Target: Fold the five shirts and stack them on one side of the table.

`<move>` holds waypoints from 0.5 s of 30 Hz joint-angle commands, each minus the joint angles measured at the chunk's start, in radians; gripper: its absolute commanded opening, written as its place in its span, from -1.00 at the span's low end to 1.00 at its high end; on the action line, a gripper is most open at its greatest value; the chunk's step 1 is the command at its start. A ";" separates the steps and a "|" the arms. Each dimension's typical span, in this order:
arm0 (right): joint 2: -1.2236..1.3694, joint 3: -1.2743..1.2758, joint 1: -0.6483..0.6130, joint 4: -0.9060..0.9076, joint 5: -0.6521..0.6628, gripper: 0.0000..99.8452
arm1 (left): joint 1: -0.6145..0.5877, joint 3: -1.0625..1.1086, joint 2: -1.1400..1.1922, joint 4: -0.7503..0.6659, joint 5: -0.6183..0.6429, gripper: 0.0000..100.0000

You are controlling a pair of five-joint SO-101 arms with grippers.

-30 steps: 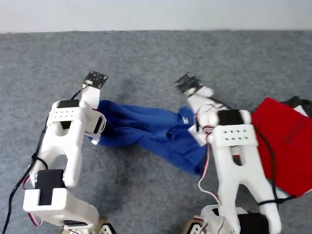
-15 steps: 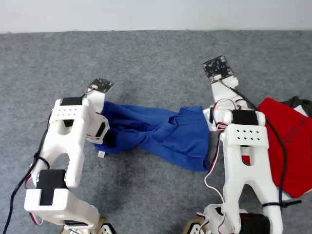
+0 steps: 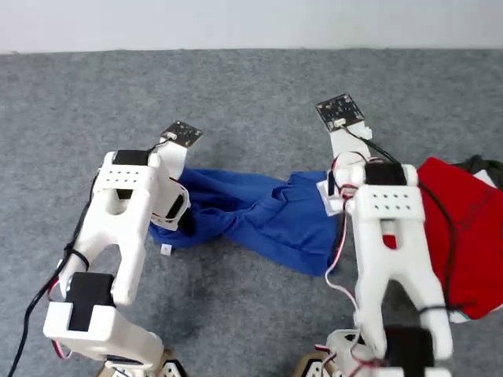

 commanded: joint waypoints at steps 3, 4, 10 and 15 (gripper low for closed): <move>0.133 -0.049 -0.024 -0.101 -0.064 -0.59 | 0.002 -0.031 -0.012 0.008 0.011 -0.51; 0.147 -0.058 -0.039 -0.085 -0.061 -0.59 | 0.002 -0.031 -0.011 0.008 0.011 -0.51; 0.171 -0.094 -0.125 -0.050 -0.058 -0.59 | 0.003 -0.031 -0.009 0.003 0.011 -0.51; 0.176 -0.086 -0.134 -0.050 -0.034 -0.61 | 0.003 -0.031 -0.008 0.003 0.011 -0.51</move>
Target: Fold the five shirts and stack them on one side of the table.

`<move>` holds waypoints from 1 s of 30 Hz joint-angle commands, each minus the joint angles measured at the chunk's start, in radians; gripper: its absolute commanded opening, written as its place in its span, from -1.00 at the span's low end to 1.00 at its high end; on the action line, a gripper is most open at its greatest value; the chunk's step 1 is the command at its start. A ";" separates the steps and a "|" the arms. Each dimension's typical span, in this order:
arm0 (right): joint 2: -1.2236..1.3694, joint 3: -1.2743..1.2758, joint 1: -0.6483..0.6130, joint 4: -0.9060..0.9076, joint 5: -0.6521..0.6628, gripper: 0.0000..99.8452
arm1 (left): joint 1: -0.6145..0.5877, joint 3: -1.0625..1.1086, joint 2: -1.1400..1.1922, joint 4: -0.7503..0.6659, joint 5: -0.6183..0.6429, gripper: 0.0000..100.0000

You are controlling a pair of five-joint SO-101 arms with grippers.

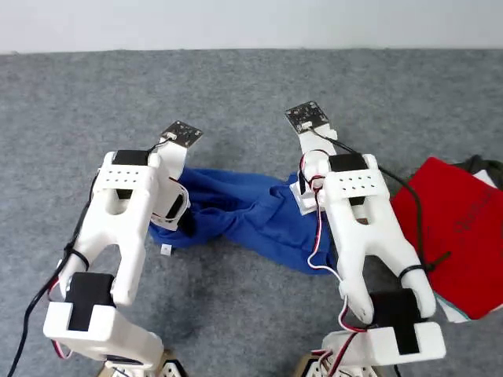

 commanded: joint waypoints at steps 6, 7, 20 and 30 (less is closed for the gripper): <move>0.058 -0.037 -0.015 0.007 0.017 -0.73 | 0.006 -0.030 -0.008 0.003 0.011 -0.51; 0.056 -0.044 -0.015 0.013 0.017 -0.73 | 0.006 -0.030 -0.008 0.003 0.011 -0.51; -0.033 -0.158 -0.111 0.200 0.087 -0.73 | 0.008 -0.030 -0.008 0.008 0.011 -0.51; -0.033 -0.032 -0.027 0.054 0.089 -0.73 | 0.008 0.007 -0.008 0.000 0.009 -0.51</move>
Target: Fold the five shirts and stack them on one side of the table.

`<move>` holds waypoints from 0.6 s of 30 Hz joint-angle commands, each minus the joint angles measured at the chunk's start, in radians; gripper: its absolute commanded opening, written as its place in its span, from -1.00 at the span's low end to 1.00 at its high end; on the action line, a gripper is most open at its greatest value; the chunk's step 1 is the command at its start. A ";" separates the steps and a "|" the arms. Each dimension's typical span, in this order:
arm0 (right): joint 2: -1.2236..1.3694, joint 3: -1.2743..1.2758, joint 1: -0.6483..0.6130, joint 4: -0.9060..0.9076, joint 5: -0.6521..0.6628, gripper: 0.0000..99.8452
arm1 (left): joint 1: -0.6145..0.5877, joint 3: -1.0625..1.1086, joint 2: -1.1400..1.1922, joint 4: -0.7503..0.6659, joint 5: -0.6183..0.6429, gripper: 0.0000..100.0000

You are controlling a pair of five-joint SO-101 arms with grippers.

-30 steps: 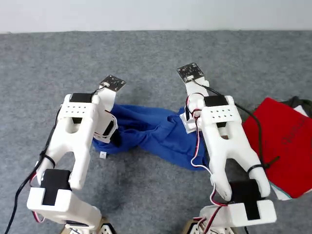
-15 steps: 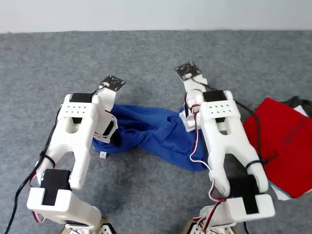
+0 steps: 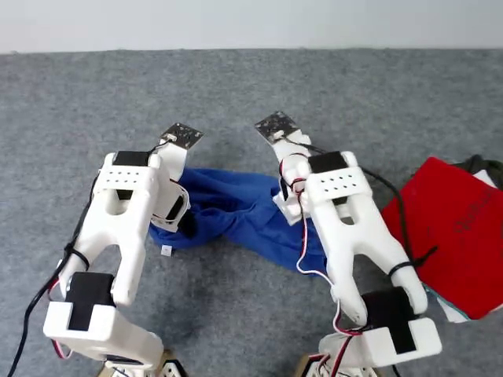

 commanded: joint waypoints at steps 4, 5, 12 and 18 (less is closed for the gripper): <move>-0.044 0.011 0.059 -0.031 0.038 -0.73 | 0.008 -0.004 -0.008 0.000 0.005 -0.51; -0.044 0.026 0.058 -0.048 0.043 -0.73 | 0.008 -0.004 -0.008 0.000 0.005 -0.51; -0.045 0.164 0.056 -0.191 0.046 -0.74 | 0.008 -0.004 -0.008 0.000 0.005 -0.51; -0.045 0.166 0.062 -0.197 0.081 -0.99 | 0.008 -0.004 -0.008 0.000 0.005 -0.51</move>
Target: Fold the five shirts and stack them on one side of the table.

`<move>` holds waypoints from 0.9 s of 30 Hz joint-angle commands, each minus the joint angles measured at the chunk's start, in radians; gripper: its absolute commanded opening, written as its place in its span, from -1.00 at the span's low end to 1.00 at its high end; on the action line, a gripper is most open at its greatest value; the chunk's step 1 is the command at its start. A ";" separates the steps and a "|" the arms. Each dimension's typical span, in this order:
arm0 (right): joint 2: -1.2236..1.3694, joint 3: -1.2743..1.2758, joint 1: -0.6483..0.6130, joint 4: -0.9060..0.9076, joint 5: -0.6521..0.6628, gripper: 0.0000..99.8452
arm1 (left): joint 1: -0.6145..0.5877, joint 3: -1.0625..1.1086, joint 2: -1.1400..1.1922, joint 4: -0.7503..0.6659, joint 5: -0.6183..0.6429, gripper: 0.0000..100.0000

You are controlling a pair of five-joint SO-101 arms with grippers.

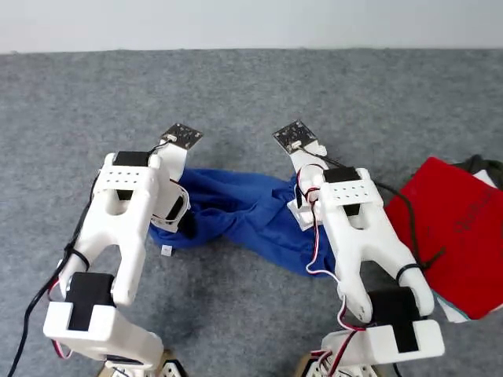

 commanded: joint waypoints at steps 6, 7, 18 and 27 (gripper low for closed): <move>-0.059 -0.009 0.008 -0.004 0.092 -0.98 | 0.008 -0.005 -0.008 0.000 0.005 -0.51; -0.068 -0.028 0.007 0.005 0.089 -0.98 | 0.008 -0.005 -0.008 0.000 0.005 -0.51; -0.415 -0.376 -0.002 0.374 0.086 -0.98 | 0.006 -0.005 -0.008 0.000 0.005 -0.51; -0.587 -0.239 0.007 0.475 0.092 -0.98 | 0.003 -0.022 -0.112 0.002 0.005 -0.51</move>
